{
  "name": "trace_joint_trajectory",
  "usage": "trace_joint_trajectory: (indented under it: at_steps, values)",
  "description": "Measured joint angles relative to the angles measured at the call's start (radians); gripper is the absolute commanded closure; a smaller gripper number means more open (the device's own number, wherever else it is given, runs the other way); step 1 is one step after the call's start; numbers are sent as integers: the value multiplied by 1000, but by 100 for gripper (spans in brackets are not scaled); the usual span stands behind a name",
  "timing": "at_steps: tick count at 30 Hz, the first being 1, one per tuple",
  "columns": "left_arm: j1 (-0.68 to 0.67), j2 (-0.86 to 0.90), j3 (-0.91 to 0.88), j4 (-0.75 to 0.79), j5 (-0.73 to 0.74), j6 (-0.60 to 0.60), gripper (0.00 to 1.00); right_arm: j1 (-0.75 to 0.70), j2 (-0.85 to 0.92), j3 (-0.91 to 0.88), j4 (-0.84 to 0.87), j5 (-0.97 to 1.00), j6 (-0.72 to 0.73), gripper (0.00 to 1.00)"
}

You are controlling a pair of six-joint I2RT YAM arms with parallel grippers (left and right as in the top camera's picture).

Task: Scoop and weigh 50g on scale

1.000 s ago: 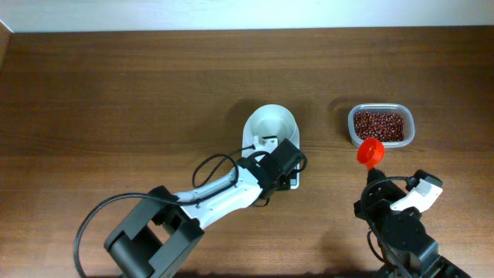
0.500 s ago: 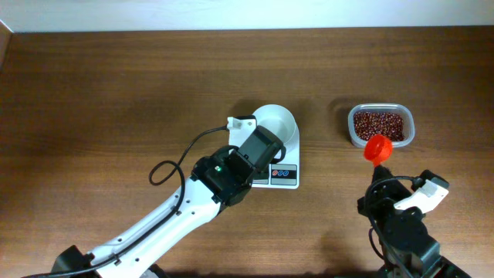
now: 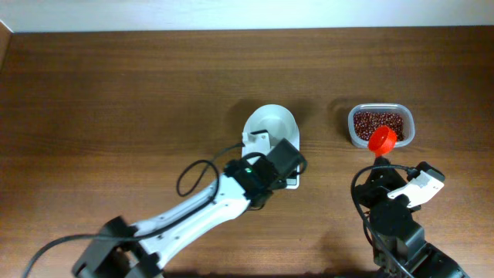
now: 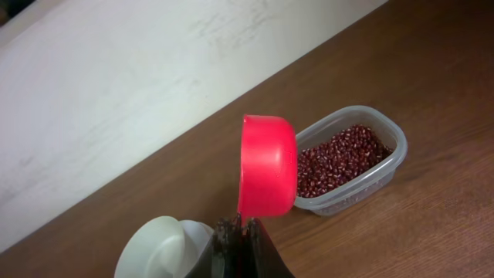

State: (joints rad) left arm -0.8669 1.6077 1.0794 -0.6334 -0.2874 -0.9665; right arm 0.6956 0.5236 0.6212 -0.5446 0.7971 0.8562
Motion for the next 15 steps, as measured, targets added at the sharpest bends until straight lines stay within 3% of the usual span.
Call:
trace_joint_trajectory:
  at_steps: [7,15]
  values:
    - [-21,181,0,140,3,-52,100,0,6,0,0,3,0,96]
    - [-21,201,0,171,3,-52,100,0,6,0,0,3,0,96]
